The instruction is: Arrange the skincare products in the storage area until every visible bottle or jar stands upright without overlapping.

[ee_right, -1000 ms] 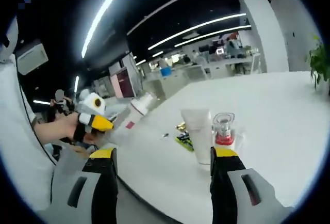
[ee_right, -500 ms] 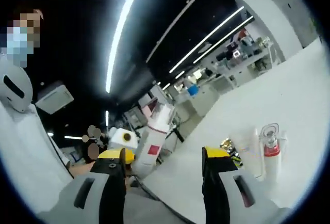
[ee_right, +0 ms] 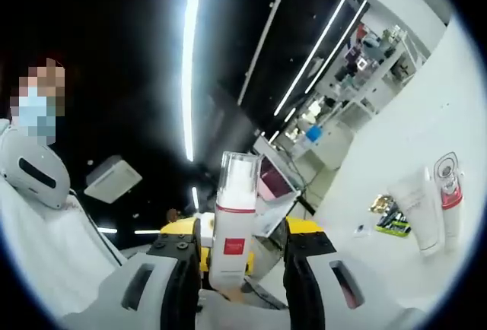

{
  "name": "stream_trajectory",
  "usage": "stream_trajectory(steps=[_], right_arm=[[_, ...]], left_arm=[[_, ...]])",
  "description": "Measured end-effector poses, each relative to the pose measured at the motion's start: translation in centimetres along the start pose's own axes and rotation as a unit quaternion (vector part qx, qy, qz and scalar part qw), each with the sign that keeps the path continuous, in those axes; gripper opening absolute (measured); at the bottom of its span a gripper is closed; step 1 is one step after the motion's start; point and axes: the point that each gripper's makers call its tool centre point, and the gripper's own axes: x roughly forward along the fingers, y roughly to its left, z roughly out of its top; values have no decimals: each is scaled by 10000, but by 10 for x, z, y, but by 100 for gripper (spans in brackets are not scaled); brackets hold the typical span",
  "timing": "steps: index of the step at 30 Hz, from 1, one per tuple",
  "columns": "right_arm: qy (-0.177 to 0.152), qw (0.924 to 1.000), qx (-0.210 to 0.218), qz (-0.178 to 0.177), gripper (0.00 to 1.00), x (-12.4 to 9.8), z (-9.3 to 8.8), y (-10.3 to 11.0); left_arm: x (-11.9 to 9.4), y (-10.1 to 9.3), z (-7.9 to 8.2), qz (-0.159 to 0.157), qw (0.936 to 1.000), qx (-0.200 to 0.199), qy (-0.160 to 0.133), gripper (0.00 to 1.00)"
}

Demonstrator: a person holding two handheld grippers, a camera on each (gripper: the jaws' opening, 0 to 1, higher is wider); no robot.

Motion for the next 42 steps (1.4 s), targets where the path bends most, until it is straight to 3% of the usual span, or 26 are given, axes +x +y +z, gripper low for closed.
stream_trajectory(steps=[10, 13, 22, 24, 27, 29, 30, 34, 38, 42], right_arm=[[-64, 9998, 140, 105, 30, -1, 1, 5], [-73, 9995, 179, 245, 21, 0, 1, 11], [-158, 9998, 90, 96, 19, 1, 4, 15], [-160, 9998, 53, -59, 19, 1, 6, 11], [41, 9991, -198, -380, 19, 4, 4, 4], [166, 9983, -275, -485, 19, 7, 3, 3], [209, 9976, -372, -543, 19, 9, 4, 3], [358, 9918, -750, -971, 18, 12, 8, -5], [557, 9822, -1194, -1340, 18, 13, 10, -9], [569, 9761, -1336, -1618, 18, 17, 10, -11]], left_arm=[[3, -8, -2, -159, 9999, -18, 14, 16], [3, -6, -2, -110, 9999, -47, 27, 16], [1, -7, 2, -118, 9999, 21, -77, 16], [0, -3, 7, 91, 9998, 105, -153, 17], [0, 6, 8, 661, 9951, 726, 60, 19], [0, 14, 5, 1133, 9865, 1115, 384, 21], [0, 18, 5, 1369, 9787, 1425, 548, 21], [1, 23, 15, 1931, 9577, 2050, 586, 22], [-4, 31, 23, 2557, 9217, 2821, 738, 24], [-3, 32, 26, 2888, 8981, 3205, 859, 23]])
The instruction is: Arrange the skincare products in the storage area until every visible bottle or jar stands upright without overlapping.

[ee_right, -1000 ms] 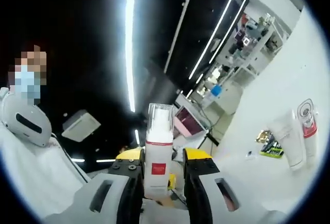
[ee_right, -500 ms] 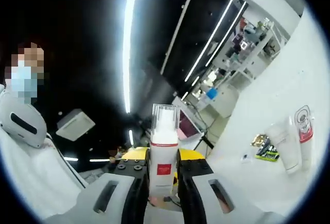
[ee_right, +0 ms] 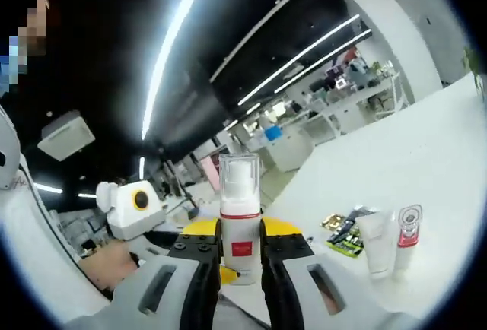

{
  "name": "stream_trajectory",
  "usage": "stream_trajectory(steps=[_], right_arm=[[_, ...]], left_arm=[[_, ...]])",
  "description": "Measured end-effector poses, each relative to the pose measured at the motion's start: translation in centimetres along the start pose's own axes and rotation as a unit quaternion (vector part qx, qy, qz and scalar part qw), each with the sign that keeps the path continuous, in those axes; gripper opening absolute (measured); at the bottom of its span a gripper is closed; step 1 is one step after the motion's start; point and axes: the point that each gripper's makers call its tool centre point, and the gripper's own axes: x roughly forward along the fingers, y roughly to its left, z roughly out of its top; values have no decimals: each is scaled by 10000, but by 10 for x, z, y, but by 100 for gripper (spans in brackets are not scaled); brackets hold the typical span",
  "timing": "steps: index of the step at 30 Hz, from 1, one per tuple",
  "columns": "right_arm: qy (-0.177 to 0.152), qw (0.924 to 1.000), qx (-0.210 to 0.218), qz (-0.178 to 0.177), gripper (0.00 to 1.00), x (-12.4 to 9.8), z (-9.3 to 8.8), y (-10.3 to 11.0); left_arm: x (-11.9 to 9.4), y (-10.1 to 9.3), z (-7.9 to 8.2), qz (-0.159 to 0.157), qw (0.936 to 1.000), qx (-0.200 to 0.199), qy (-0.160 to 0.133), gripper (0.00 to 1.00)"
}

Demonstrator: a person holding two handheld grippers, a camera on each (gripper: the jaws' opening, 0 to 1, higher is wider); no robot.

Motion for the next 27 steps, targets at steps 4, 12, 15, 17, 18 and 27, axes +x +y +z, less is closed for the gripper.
stream_trajectory(steps=[4, 12, 15, 17, 18, 27], right_arm=[[47, 9994, -141, -319, 18, 6, -3, 0], [-23, 9964, -374, -757, 19, 7, -5, 1], [-49, 9949, -500, -869, 19, 7, -6, 4], [-47, 9944, -574, -888, 19, 7, -6, 5], [-51, 9949, -537, -853, 19, 7, -6, 3], [-73, 9984, -292, -475, 20, 6, -7, 9]], left_arm=[[4, 0, 6, 330, 9990, 278, -84, 24], [5, 8, 5, 873, 9948, 514, -101, 21], [3, 9, 4, 880, 9954, 366, -107, 20], [2, 12, 2, 775, 9967, 209, -91, 20], [2, 12, 2, 726, 9973, 88, -111, 20], [0, 2, 3, 241, 9986, -418, -213, 19]])
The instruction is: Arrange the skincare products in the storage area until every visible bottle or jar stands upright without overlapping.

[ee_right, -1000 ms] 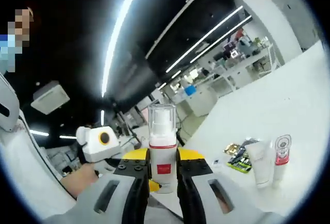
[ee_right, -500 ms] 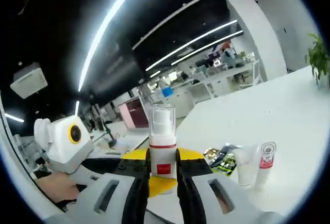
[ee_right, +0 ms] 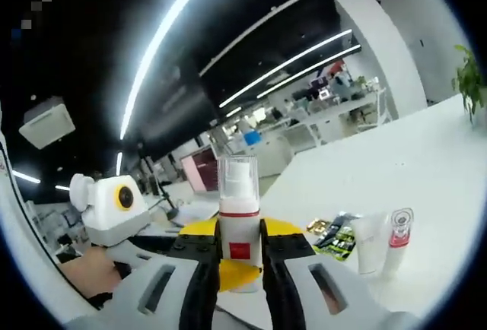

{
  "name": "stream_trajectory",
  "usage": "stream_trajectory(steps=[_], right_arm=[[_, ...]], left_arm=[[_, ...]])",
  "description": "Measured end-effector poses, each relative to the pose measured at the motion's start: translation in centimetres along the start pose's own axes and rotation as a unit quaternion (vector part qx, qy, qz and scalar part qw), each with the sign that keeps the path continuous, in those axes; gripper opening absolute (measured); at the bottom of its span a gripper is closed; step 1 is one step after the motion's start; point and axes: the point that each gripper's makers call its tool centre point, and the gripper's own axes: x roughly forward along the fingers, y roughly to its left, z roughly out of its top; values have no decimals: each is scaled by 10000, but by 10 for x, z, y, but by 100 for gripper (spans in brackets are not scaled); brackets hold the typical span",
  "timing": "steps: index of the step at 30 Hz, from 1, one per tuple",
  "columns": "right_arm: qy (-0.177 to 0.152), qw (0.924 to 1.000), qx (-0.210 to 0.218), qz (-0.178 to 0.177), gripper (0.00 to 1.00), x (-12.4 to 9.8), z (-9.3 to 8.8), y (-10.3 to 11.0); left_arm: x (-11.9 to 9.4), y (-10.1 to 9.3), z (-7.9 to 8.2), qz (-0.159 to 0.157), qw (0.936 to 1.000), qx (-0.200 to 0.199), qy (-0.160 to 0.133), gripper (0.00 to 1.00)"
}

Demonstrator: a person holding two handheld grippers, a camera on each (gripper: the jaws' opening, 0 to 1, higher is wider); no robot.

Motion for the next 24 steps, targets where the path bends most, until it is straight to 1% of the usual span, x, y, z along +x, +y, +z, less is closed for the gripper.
stream_trajectory(steps=[2, 3, 5, 6, 7, 8, 9, 10, 11, 12, 13, 14, 17, 18, 19, 21, 23, 24], right_arm=[[-29, 9999, 61, 86, 21, -2, 0, 0], [-34, 9999, 83, 140, 21, -3, 0, 1], [-63, 9995, 102, 294, 21, -6, 2, 4], [-48, 9988, 101, 472, 22, -8, 4, 9], [-80, 9985, 66, 546, 22, -9, 6, 10], [-125, 9967, 70, 799, 22, -11, 9, 17], [-82, 9954, 79, 952, 23, -13, 10, 20], [-39, 9943, 48, 1063, 23, -15, 10, 22], [-50, 9924, -43, 1230, 23, -18, 12, 26], [2, 9900, -52, 1412, 23, -20, 13, 30], [-11, 9884, -98, 1514, 23, -22, 14, 32], [-14, 9867, -127, 1621, 23, -24, 16, 33], [-8, 9785, 50, 2060, 22, -32, 22, 40], [7, 9762, 58, 2167, 22, -34, 22, 41], [15, 9739, -6, 2271, 22, -37, 24, 43], [74, 9688, -100, 2477, 22, -41, 24, 44], [114, 9657, -220, 2585, 21, -44, 25, 47], [173, 9619, -322, 2711, 21, -47, 25, 50]], left_arm=[[-1, -4, -1, -211, 9996, -162, -32, 19], [-2, -10, 0, -435, 9984, -345, -64, 19], [-4, -13, 2, -641, 9969, -435, -129, 19], [-6, -17, 3, -889, 9941, -596, -142, 19], [-7, -19, 5, -1053, 9918, -702, -187, 19], [-9, -22, 7, -1231, 9890, -788, -242, 19], [-12, -27, 9, -1533, 9835, -931, -242, 19], [-14, -29, 9, -1698, 9800, -1012, -218, 19], [-16, -33, 10, -1870, 9764, -1051, -249, 19], [-18, -36, 10, -2013, 9734, -1072, -222, 19], [-18, -36, 11, -2017, 9741, -994, -255, 19], [-20, -38, 12, -2106, 9723, -977, -270, 19], [-24, -47, 17, -2392, 9649, -1027, -337, 19], [-26, -51, 19, -2556, 9604, -1062, -334, 19], [-27, -52, 20, -2587, 9598, -1039, -343, 19], [-29, -58, 21, -2775, 9551, -984, -320, 19], [-31, -61, 22, -2865, 9536, -874, -321, 19], [-32, -63, 21, -2930, 9520, -843, -289, 19]])
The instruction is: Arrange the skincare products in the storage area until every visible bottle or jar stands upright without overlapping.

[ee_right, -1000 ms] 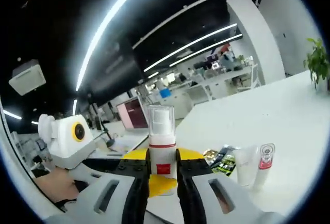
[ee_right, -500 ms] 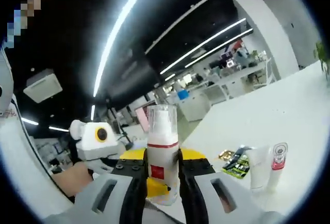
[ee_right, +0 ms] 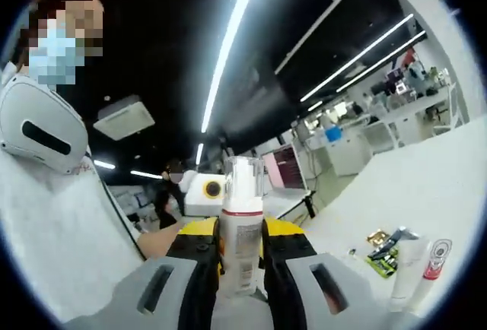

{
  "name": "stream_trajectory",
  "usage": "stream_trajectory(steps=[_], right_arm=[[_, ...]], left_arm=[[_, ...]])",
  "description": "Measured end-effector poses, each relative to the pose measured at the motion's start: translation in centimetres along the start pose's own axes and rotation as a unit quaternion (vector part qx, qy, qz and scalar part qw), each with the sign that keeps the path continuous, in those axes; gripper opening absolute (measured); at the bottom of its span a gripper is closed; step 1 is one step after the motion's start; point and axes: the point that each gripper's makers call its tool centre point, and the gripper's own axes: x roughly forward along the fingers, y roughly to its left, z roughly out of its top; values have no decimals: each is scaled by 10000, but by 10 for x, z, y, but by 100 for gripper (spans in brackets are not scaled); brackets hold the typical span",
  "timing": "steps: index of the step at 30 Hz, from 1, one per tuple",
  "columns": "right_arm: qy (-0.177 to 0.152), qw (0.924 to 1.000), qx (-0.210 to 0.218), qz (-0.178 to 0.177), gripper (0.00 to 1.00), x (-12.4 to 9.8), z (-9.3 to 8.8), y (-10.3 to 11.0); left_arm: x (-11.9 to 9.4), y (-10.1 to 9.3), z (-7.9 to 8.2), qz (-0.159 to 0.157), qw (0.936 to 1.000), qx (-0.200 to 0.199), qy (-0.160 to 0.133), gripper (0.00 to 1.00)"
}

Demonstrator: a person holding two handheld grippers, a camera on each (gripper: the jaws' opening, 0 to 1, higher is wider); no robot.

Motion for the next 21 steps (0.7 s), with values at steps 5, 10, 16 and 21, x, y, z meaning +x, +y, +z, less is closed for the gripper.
stream_trajectory(steps=[5, 10, 16, 21], right_arm=[[240, 9990, -229, 308, 20, -4, 0, 9], [178, 9984, -450, 299, 23, -5, 9, 7], [296, 9968, -617, 403, 20, -7, 8, 10], [559, 9937, -905, 343, 19, -10, 1, 7]], left_arm=[[3, -7, -3, -151, 9989, 393, 204, 19], [7, -5, -14, -153, 9939, 925, 575, 19], [12, -6, -11, -186, 9934, 1024, 480, 19], [16, 2, -19, -78, 9902, 1253, 612, 19]])
